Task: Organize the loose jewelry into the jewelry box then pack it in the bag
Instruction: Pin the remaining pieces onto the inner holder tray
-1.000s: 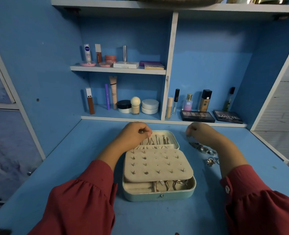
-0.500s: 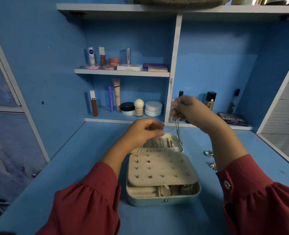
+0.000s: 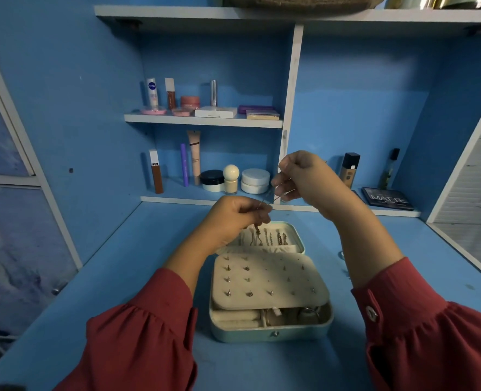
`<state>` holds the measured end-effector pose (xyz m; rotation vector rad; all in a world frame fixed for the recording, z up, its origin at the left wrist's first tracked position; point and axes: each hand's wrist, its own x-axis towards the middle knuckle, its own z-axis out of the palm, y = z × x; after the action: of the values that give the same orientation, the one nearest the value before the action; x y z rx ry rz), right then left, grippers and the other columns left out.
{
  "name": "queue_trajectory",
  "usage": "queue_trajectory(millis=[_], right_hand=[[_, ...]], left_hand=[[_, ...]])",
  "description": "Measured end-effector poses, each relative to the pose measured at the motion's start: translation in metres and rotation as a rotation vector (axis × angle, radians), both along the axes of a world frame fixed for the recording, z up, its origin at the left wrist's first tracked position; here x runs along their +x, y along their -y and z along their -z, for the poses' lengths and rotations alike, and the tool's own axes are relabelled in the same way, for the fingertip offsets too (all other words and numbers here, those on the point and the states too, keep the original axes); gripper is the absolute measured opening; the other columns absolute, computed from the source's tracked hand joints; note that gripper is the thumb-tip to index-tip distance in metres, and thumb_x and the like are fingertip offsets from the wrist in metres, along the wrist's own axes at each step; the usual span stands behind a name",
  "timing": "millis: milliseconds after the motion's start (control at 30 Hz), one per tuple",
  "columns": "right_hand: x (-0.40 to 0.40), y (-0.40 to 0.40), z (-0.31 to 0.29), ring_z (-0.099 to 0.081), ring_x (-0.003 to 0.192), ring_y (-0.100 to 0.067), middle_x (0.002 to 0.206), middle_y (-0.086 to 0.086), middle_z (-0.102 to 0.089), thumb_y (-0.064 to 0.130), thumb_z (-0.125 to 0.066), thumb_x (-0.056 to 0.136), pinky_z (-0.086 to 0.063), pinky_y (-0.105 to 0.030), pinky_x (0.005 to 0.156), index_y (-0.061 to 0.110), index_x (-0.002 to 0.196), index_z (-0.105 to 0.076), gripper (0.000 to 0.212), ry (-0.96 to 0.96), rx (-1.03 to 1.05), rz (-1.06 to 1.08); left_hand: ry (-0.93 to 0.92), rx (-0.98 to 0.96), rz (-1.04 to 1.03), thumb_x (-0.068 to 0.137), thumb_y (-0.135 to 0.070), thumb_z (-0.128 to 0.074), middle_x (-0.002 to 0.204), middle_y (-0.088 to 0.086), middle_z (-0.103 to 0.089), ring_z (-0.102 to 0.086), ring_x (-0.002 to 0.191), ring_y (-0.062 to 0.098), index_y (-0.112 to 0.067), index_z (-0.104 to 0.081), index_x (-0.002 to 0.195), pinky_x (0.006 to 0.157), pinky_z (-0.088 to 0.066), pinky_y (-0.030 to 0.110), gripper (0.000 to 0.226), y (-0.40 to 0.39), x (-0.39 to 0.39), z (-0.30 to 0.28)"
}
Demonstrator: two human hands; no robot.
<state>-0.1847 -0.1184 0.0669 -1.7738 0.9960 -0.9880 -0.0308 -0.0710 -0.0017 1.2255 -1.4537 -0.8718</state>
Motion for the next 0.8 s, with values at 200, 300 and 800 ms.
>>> queue_trajectory(millis=[200,300,800], right_hand=[[-0.006,0.006,0.008,-0.045,0.058,-0.017,0.069,-0.004,-0.053,0.011,-0.039,0.101,-0.044,-0.028,0.058,0.014,0.084,-0.050,0.021,-0.178,-0.024,0.030],[-0.011,0.009,0.011,-0.044,0.061,-0.016,0.068,-0.002,-0.052,0.018,-0.048,0.099,-0.041,-0.028,0.058,0.016,0.084,-0.055,0.017,-0.285,-0.024,0.012],[-0.011,0.014,0.020,-0.061,0.097,-0.022,0.105,-0.008,-0.069,0.032,-0.078,0.073,-0.050,-0.036,0.088,0.014,0.085,-0.075,0.022,-0.430,0.099,-0.055]], left_hand=[[-0.062,-0.028,-0.074,0.084,0.001,-0.068,0.078,0.004,-0.069,-0.063,0.064,0.006,-0.013,-0.069,0.097,0.066,-0.053,0.019,0.019,0.000,0.005,-0.002],[-0.094,-0.057,-0.113,0.082,0.003,-0.068,0.074,0.005,-0.068,-0.064,0.060,0.007,-0.010,-0.068,0.087,0.062,-0.054,0.019,0.013,-0.001,0.008,-0.002],[-0.440,-0.119,-0.192,0.085,0.000,-0.065,0.077,0.004,-0.068,-0.057,0.063,0.008,-0.012,-0.068,0.088,0.064,-0.047,0.021,0.013,0.002,0.018,-0.006]])
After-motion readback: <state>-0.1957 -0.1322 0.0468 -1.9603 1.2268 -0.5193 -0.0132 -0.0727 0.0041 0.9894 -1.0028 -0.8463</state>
